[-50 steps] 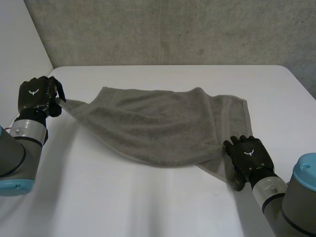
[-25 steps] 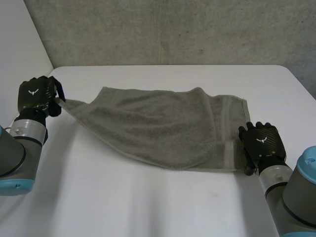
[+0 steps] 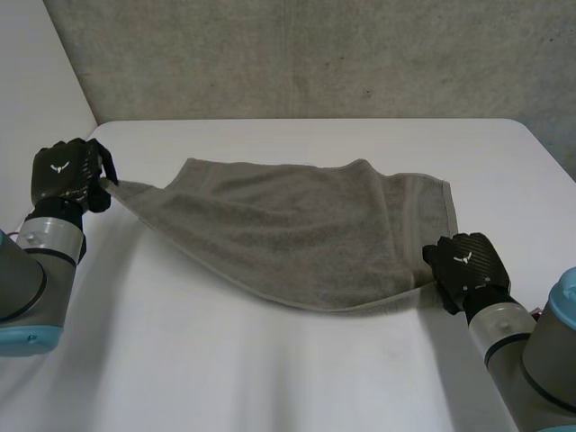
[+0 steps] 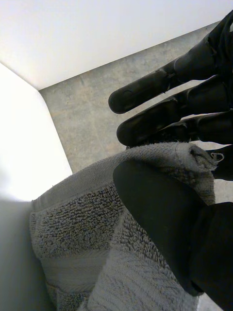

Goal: Fold the towel.

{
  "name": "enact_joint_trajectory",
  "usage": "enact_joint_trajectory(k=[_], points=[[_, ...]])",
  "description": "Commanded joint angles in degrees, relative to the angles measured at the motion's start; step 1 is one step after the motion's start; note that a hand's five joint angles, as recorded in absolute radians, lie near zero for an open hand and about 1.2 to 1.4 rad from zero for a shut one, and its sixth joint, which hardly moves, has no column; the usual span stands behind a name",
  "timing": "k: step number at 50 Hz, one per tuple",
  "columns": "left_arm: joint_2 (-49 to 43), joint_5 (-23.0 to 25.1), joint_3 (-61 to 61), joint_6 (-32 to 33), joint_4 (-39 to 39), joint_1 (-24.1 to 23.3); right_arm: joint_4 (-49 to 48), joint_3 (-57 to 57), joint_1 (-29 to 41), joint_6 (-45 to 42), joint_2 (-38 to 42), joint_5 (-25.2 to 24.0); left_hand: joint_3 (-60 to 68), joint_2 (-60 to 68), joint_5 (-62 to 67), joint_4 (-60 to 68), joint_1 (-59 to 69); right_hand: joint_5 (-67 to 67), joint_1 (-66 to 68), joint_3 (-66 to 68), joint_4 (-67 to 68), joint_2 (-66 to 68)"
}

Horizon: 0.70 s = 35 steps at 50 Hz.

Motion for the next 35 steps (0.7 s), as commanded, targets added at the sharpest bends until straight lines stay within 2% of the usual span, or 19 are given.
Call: enact_joint_trajectory(k=[1, 9, 23, 35], points=[[0.0, 0.0, 0.0, 0.0, 0.0, 0.1, 0.2, -0.3, -1.9, -0.1, 0.1, -2.4, 10.2, 10.2, 10.8, 10.2, 11.7, -16.9, -16.5, -16.8, -16.8, -16.7], [0.0, 0.1, 0.0, 0.0, 0.0, 0.1, 0.8, -0.2, -1.9, -0.1, 0.7, -2.5, 10.2, 10.2, 10.8, 10.2, 11.7, -24.3, -23.9, -24.2, -24.2, -24.1], [0.0, 0.0, -0.1, 0.0, 0.0, 0.1, 12.4, -1.1, -1.6, -0.6, -0.3, -3.0, 10.2, 10.2, 10.8, 10.2, 11.7, -24.4, -23.9, -24.2, -24.2, -24.1], [0.0, 0.0, 0.0, 0.0, 0.0, 0.1, 14.4, -0.1, -2.1, -0.6, -1.3, -3.3, 10.2, 10.2, 10.8, 10.2, 11.7, -24.5, -24.0, -24.4, -24.3, -24.2]])
